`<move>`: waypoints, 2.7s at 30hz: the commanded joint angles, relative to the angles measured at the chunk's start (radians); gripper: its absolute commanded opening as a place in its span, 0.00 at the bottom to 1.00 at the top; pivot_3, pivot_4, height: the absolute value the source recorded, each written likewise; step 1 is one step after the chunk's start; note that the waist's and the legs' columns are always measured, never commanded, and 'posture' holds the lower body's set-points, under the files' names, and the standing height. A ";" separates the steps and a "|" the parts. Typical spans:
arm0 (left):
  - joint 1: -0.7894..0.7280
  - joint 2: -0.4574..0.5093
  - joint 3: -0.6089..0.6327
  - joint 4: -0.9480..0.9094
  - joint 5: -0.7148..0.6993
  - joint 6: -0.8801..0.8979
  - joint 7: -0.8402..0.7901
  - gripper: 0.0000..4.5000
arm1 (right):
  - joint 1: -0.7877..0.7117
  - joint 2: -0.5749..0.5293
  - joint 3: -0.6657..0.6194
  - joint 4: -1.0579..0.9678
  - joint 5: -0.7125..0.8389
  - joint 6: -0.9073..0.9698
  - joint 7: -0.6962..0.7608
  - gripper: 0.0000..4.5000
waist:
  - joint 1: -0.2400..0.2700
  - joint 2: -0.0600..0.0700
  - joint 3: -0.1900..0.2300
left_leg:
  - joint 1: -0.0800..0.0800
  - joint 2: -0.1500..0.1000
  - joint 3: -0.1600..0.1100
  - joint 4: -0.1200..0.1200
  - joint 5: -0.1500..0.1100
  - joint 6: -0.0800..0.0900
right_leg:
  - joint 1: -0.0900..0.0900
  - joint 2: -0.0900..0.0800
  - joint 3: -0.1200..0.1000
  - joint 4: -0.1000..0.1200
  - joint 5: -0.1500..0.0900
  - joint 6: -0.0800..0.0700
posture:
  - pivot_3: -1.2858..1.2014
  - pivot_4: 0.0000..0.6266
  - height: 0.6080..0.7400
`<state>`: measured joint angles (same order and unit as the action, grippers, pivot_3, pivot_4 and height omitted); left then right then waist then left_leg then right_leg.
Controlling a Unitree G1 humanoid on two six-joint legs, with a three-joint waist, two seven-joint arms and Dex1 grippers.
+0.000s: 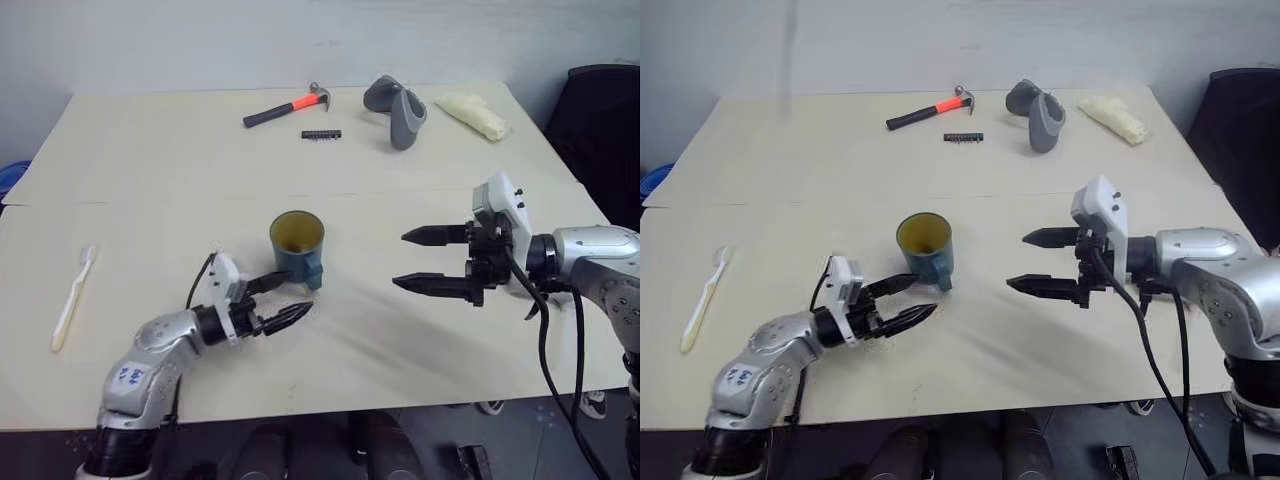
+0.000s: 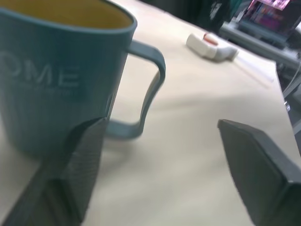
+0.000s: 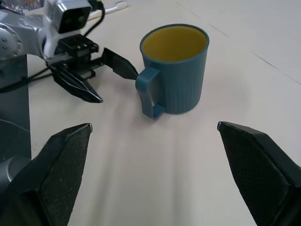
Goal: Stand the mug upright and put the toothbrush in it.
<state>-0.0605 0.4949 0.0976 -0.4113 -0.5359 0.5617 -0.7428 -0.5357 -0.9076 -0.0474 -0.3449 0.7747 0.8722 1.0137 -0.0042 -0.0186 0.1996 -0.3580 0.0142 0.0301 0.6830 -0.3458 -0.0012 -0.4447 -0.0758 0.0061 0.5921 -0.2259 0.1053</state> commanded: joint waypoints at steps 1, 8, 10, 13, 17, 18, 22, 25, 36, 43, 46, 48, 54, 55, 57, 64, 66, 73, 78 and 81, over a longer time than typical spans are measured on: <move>0.098 0.118 0.167 -0.161 -0.084 0.097 0.007 1.00 | -0.027 0.007 0.018 0.006 -0.027 -0.048 0.040 1.00 | -0.002 0.000 0.000 | 0.000 0.000 0.000 0.000 0.000 0.000 | 0.000 0.000 0.000 0.000 0.000 0.000 | 0.52 0.24 1.00; 0.289 0.427 0.610 -0.120 -0.074 0.346 0.021 1.00 | -0.073 0.041 0.047 0.000 -0.028 -0.080 0.085 1.00 | 0.000 0.001 0.000 | 0.001 0.001 -0.001 -0.001 0.000 0.000 | 0.000 0.000 -0.001 0.000 -0.004 -0.007 | 0.52 0.24 1.00; 0.220 0.504 0.645 0.019 -0.062 0.440 0.073 1.00 | -0.095 0.058 0.062 -0.011 -0.031 -0.092 0.098 1.00 | 0.004 0.001 0.001 | 0.001 -0.001 -0.002 -0.001 0.000 0.000 | 0.000 0.000 -0.002 0.000 -0.006 -0.010 | 0.52 0.24 1.00; 0.097 0.599 0.572 0.242 -0.002 0.484 0.122 1.00 | -0.130 0.078 0.082 -0.016 -0.033 -0.105 0.122 1.00 | 0.003 0.001 0.001 | 0.001 -0.002 -0.003 -0.001 0.000 0.000 | 0.000 0.000 -0.004 0.001 -0.006 -0.010 | 0.52 0.24 1.00; -0.059 0.698 0.385 0.480 0.120 0.425 0.149 1.00 | -0.170 0.102 0.098 -0.014 -0.040 -0.112 0.133 1.00 | 0.000 0.001 0.001 | 0.001 -0.002 -0.002 -0.003 -0.001 -0.001 | 0.000 -0.001 -0.004 0.001 -0.003 -0.005 | 0.52 0.24 1.00; -0.109 0.715 0.329 0.542 0.150 0.408 0.147 1.00 | -0.177 0.106 0.098 -0.017 -0.038 -0.112 0.133 1.00 | 0.000 0.001 0.001 | 0.001 -0.002 -0.002 -0.003 -0.001 -0.001 | -0.001 -0.001 -0.004 0.001 -0.002 -0.004 | 0.52 0.24 1.00; -0.333 0.736 0.151 0.736 0.229 0.426 0.139 1.00 | -0.192 0.119 0.087 -0.057 -0.018 -0.102 0.122 1.00 | 0.000 0.000 0.001 | -0.002 -0.001 -0.002 -0.004 -0.003 -0.003 | -0.003 0.001 -0.008 0.003 -0.002 -0.004 | 0.52 0.24 1.00; -0.407 0.735 0.068 0.810 0.274 0.415 0.110 1.00 | -0.191 0.124 0.074 -0.080 -0.004 -0.092 0.108 1.00 | 0.000 -0.001 0.000 | -0.009 -0.001 0.002 -0.003 -0.003 -0.003 | -0.011 -0.001 -0.015 0.004 -0.002 -0.004 | 0.52 0.24 1.00; -0.442 0.713 -0.013 0.893 0.329 0.411 0.040 0.82 | -0.191 0.118 0.046 -0.139 0.032 -0.083 0.050 1.00 | 0.000 -0.002 -0.001 | -0.013 0.000 0.020 0.000 -0.004 -0.005 | -0.019 -0.005 -0.022 0.007 -0.002 -0.005 | 0.52 0.24 1.00; -0.436 0.719 -0.019 0.905 0.349 0.404 0.032 0.32 | -0.192 0.120 0.046 -0.124 0.033 -0.087 0.037 1.00 | 0.000 -0.002 -0.001 | -0.012 0.000 0.020 0.001 -0.005 -0.001 | -0.019 -0.005 -0.022 0.010 -0.003 -0.005 | 0.52 0.24 1.00; -0.435 0.713 -0.009 0.905 0.346 0.414 0.030 0.14 | -0.194 0.122 0.045 -0.123 0.036 -0.087 0.036 1.00 | 0.000 -0.002 -0.001 | -0.012 0.000 0.020 0.001 -0.005 -0.001 | -0.019 -0.005 -0.022 0.011 -0.003 -0.005 | 0.52 0.24 1.00; -0.439 0.707 0.000 0.903 0.336 0.433 0.026 0.04 | -0.195 0.122 0.045 -0.121 0.036 -0.088 0.036 1.00 | 0.000 -0.002 -0.001 | -0.012 0.000 0.020 0.001 -0.005 -0.001 | -0.019 -0.005 -0.022 0.011 -0.003 -0.005 | 0.52 0.24 1.00; -0.528 0.632 0.102 0.872 0.259 0.488 0.051 0.04 | -0.185 0.099 0.018 -0.102 0.081 -0.032 0.029 1.00 | 0.003 -0.002 -0.001 | -0.012 0.000 0.020 0.002 -0.005 -0.001 | -0.019 -0.005 -0.022 0.012 -0.003 -0.005 | 0.52 0.24 1.00; -0.572 0.592 0.154 0.838 0.217 0.508 0.061 0.04 | -0.176 0.087 0.001 -0.097 0.092 -0.014 0.024 1.00 | 0.010 -0.003 -0.001 | -0.012 0.000 0.019 0.002 -0.005 -0.001 | -0.019 -0.005 -0.022 0.013 -0.003 -0.005 | 0.52 0.24 1.00; -0.619 0.543 0.213 0.782 0.171 0.529 0.068 0.04 | -0.165 0.073 -0.019 -0.092 0.094 0.000 0.011 1.00 | 0.024 -0.005 -0.002 | -0.014 0.000 0.016 0.006 -0.005 -0.001 | -0.018 -0.006 -0.024 0.014 -0.003 -0.005 | 0.52 0.24 1.00; -0.704 0.174 0.308 0.376 -0.060 0.442 0.110 0.04 | -0.076 0.047 -0.120 -0.125 0.126 0.033 -0.065 1.00 | 0.027 -0.008 -0.004 | -0.014 -0.001 0.015 0.014 -0.005 -0.002 | -0.015 -0.010 -0.022 0.015 0.000 -0.001 | 0.52 0.24 1.00; -0.737 0.064 0.309 0.322 -0.109 0.410 0.142 0.04 | -0.043 0.047 -0.135 -0.148 0.131 0.040 -0.097 1.00 | 0.019 -0.008 -0.004 | -0.013 -0.002 0.013 0.015 -0.005 -0.001 | -0.014 -0.011 -0.019 0.015 0.000 0.000 | 0.52 0.24 1.00; -0.733 -0.132 0.160 0.291 -0.071 0.168 0.128 0.04 | 0.034 0.028 -0.195 -0.202 0.167 0.063 -0.172 1.00 | 0.011 -0.008 -0.004 | -0.012 -0.002 0.013 0.016 -0.004 -0.003 | -0.015 -0.007 -0.017 0.016 0.002 -0.001 | 0.52 0.24 1.00; -0.672 -0.117 0.081 0.301 -0.042 0.094 0.073 0.04 | 0.064 0.017 -0.225 -0.217 0.195 0.076 -0.211 1.00 | 0.003 -0.008 -0.004 | -0.011 -0.002 0.013 0.016 -0.005 0.000 | -0.015 -0.005 -0.016 0.016 0.003 -0.002 | 0.52 0.24 1.00; -0.632 -0.098 0.066 0.301 -0.041 0.091 0.058 0.04 | 0.068 0.013 -0.229 -0.216 0.200 0.076 -0.226 1.00 | 0.004 -0.008 -0.004 | -0.012 -0.001 0.013 0.016 -0.005 0.001 | -0.015 -0.004 -0.015 0.016 0.003 -0.002 | 0.52 0.24 1.00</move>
<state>-0.6924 0.3812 0.1628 -0.0964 -0.5778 0.6744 -0.6724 -0.4642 -0.8741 -0.2440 -0.5305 0.9563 0.9509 0.7958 -0.0006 -0.0263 0.1957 -0.3697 0.0129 0.0429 0.6990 -0.3514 0.0003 -0.4594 -0.0802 -0.0093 0.6078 -0.2227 0.1030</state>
